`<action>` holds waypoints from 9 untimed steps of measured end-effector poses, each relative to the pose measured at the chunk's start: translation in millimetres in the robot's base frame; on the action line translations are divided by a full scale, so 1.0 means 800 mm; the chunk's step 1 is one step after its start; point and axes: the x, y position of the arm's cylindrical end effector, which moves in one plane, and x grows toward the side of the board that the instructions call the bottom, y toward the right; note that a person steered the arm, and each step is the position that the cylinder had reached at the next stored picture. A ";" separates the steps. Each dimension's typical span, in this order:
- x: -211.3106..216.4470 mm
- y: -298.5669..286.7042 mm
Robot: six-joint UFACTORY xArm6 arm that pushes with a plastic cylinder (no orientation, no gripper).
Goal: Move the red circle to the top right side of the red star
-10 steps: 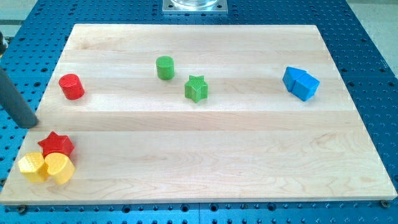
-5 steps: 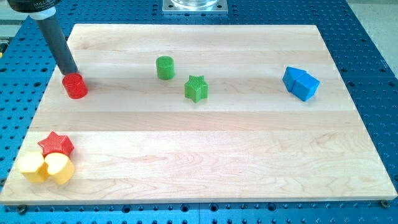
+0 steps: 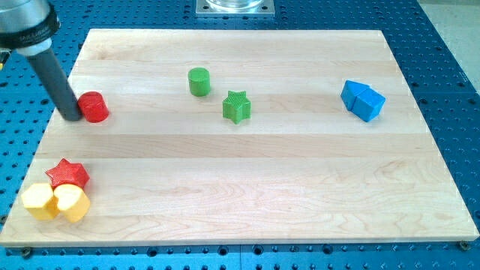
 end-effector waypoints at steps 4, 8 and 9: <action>0.046 0.069; 0.072 0.049; 0.115 0.052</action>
